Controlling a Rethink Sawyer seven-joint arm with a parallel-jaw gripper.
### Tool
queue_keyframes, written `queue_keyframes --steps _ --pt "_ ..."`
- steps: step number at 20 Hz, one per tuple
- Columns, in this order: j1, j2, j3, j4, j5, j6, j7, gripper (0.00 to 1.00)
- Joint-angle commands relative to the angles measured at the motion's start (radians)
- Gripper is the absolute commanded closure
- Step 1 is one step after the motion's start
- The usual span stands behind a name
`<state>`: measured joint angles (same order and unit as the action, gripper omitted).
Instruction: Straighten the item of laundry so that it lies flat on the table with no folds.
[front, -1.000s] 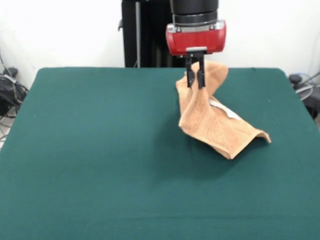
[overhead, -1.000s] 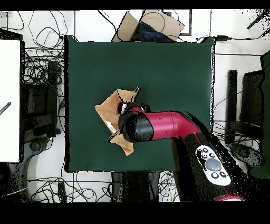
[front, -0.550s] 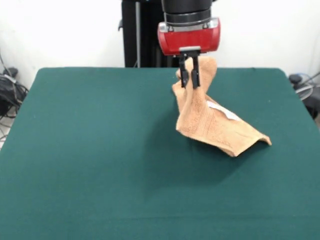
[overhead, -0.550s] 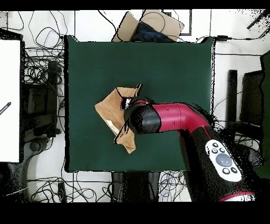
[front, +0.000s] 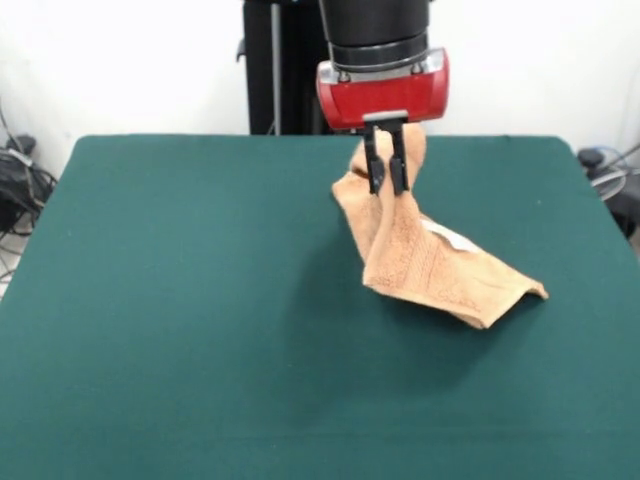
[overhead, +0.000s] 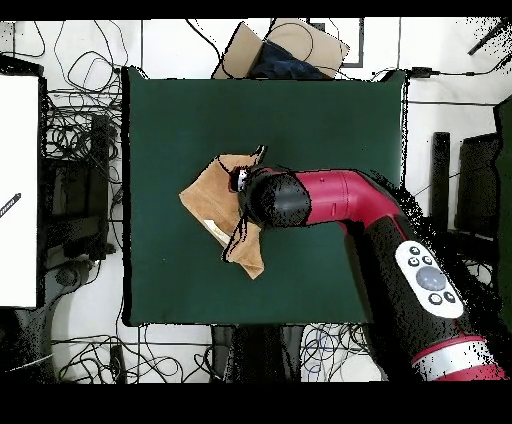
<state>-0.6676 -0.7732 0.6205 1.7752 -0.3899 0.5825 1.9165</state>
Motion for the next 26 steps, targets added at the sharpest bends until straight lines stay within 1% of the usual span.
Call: queue_keyframes --steps 1,5,7,9,12,19,26 --pt "-0.027 0.007 0.109 -0.11 -0.068 0.182 -0.342 1.0" --pt "-0.041 0.036 0.137 -0.141 -0.08 0.213 -0.365 1.0" --pt "-0.042 0.046 0.144 -0.163 -0.082 0.244 -0.394 1.0" --pt "-0.048 0.066 0.159 -0.188 -0.074 0.302 -0.45 1.0" --pt "-0.054 0.106 0.177 -0.215 -0.059 0.349 -0.515 1.0" --pt "-0.053 0.147 0.172 -0.21 -0.03 0.353 -0.549 1.0" --pt "-0.04 0.168 0.173 -0.245 -0.026 0.381 -0.596 1.0"
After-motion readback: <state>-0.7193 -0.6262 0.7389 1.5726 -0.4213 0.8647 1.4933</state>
